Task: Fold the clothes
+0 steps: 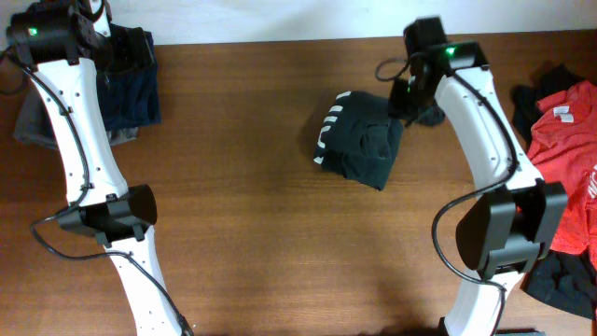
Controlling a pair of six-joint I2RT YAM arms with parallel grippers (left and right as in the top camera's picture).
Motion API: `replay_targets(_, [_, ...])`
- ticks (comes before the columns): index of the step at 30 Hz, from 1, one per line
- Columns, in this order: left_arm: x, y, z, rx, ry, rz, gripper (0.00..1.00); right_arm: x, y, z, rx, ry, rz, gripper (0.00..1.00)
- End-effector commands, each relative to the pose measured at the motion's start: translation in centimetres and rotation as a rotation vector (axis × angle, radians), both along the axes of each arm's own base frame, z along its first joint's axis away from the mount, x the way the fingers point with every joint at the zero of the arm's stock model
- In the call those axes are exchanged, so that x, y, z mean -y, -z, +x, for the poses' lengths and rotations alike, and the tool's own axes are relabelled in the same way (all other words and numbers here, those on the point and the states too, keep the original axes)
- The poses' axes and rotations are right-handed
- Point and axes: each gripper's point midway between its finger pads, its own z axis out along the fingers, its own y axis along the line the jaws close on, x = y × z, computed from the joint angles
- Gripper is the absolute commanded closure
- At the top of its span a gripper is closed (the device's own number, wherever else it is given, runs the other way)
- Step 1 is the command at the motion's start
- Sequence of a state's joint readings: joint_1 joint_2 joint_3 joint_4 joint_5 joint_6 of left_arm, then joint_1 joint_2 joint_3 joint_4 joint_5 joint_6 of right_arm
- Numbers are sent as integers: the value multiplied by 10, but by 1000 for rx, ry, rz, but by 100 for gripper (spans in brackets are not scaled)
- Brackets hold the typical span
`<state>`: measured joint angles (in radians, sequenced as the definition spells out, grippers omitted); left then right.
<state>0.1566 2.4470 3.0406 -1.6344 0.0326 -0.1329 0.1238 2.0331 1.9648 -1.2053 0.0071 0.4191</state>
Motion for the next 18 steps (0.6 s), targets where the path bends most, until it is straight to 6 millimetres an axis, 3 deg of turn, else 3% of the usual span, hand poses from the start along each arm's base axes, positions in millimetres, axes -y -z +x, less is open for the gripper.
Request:
replay_targets(1, [0,-3,0,8,-11,-2,1,-48,-41,17,139,-185,243,78])
replay_targets(4, [0,-2,0,7,-11,-2,1,-75,-42,26,167,-252,392,87])
replay_targets(8, [0,-2,0,7,-11,-2,1,-112,-23,30,139,-386,594,88])
replay_targets(13, [0,-2,0,7,-11,-2,1,-125,33,34,30,-410,708,87])
replay_targets(16, [0,-2,0,7,-11,-2,1,-134,60,32,-2,-482,882,83])
replay_targets(18, [0,-2,0,6,-11,-2,1,-130,84,32,-39,-467,968,83])
